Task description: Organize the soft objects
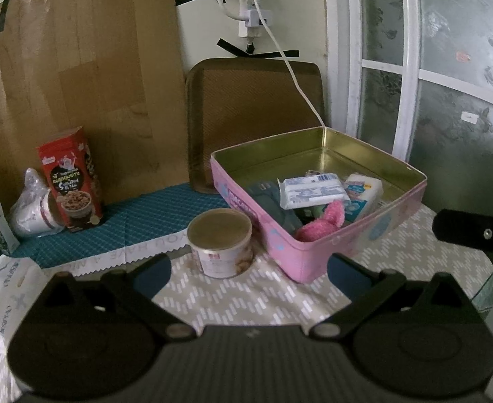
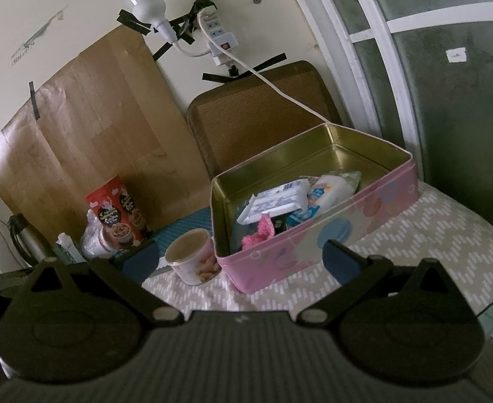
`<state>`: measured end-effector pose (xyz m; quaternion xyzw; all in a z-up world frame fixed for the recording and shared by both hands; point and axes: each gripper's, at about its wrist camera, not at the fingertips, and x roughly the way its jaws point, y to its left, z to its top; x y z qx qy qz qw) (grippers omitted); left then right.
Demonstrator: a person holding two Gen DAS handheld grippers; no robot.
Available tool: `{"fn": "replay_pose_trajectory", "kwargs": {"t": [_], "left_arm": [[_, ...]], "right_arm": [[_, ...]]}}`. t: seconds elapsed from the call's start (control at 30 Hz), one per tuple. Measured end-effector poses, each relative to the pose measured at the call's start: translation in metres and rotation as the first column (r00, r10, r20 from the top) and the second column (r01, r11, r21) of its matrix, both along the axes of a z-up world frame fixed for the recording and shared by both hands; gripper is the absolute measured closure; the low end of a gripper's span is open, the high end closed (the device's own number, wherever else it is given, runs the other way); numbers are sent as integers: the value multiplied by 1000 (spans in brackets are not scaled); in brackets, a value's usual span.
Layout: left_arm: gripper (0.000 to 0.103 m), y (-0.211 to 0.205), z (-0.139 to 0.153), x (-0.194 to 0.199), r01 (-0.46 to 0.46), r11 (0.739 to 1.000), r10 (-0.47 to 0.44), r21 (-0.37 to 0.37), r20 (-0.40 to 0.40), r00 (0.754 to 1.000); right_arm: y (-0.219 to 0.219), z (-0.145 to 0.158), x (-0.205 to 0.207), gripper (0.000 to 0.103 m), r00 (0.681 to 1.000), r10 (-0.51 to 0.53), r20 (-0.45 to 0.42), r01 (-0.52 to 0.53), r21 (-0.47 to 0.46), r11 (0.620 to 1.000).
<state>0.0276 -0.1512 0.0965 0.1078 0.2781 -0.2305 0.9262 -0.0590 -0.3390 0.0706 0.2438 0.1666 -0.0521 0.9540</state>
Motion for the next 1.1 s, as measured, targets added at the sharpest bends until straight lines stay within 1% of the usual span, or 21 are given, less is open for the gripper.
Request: {"fn": "replay_pose_trajectory", "kwargs": {"t": [0.8,0.9,1.03,1.1], "left_arm": [[0,3,3,-1,-4,1000,4,-5,16,1000],[0,3,3,0,4,1000,-4,-12,14,1000],[0,3,2,-6,45,999,-44,-29,27,999],[0,2,1,-6,44,999,-43,-28,26,999]], "right_arm": [[0,1,1,0,1000,11,1,-11,-19,1000],[1,1,1,0,1000,12,1,-12,-20,1000],[2,1,1,0,1000,13,1,-13,-22,1000],[2,1,1,0,1000,12,1,-12,-24,1000]]}}
